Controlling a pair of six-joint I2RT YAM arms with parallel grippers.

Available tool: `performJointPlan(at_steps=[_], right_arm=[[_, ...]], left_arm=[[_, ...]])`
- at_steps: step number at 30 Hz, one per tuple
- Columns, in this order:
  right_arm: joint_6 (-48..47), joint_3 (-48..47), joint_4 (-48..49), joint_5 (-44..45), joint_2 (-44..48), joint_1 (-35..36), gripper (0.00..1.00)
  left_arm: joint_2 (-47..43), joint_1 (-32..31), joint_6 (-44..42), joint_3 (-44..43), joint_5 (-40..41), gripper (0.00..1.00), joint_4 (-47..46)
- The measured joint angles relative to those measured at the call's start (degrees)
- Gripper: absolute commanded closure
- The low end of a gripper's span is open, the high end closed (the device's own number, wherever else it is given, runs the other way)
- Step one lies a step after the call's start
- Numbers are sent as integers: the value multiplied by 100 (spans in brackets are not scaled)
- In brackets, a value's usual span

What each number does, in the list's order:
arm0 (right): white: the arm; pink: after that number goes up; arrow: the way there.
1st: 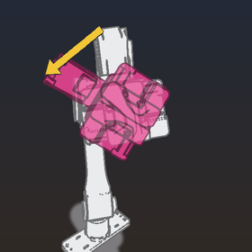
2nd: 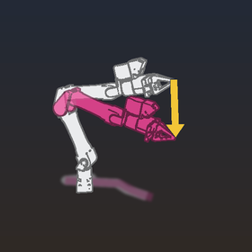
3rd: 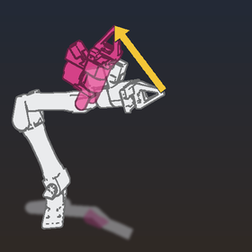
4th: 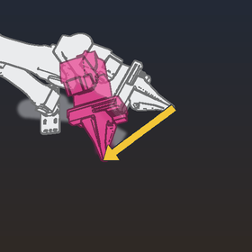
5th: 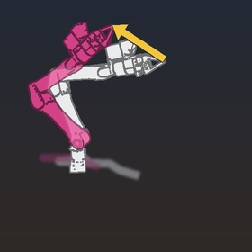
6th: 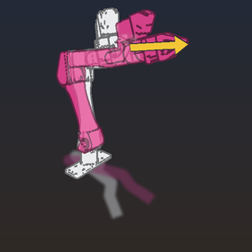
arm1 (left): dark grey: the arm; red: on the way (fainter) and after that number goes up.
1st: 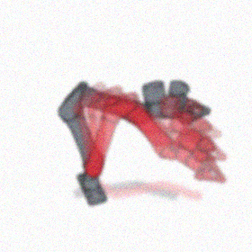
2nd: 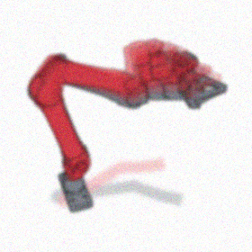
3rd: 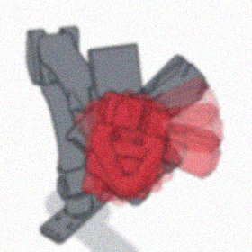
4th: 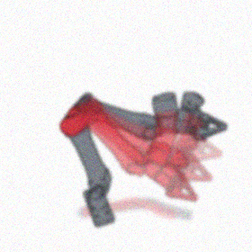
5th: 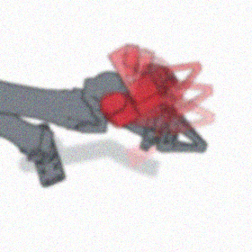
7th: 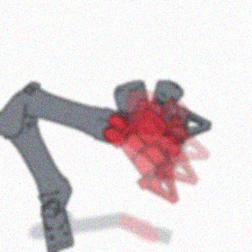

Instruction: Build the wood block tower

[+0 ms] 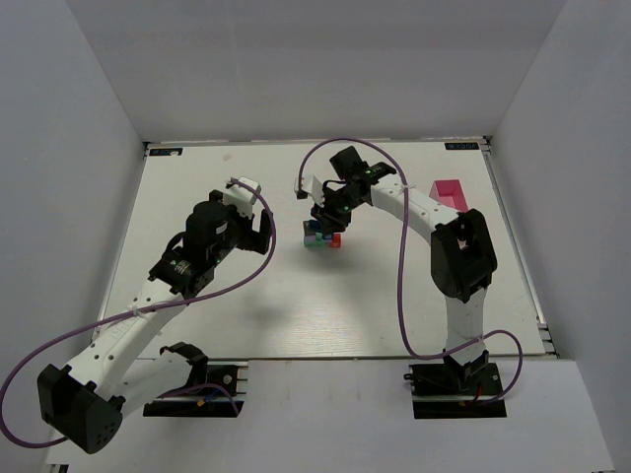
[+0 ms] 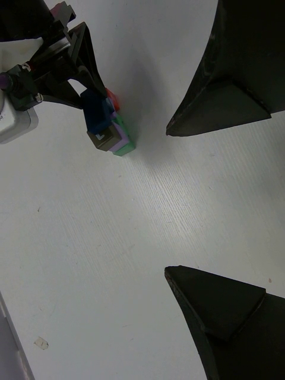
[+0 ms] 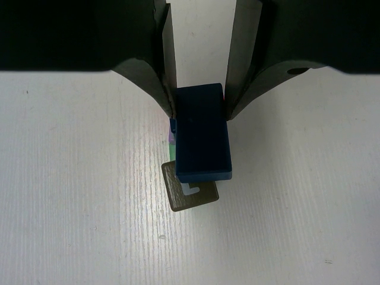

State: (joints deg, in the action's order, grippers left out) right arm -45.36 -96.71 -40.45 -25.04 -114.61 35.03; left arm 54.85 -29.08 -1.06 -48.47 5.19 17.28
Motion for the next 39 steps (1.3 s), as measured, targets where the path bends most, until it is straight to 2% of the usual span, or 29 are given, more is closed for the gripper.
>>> performJointPlan(at_steps=[25, 39], right_arm=[[0, 0, 33, 2, 0, 0, 76], [-2, 4, 35, 4, 0, 0, 69]], left_arm=[[0, 0, 0, 0, -4, 0, -63], [17, 0, 0, 0, -4, 0, -63]])
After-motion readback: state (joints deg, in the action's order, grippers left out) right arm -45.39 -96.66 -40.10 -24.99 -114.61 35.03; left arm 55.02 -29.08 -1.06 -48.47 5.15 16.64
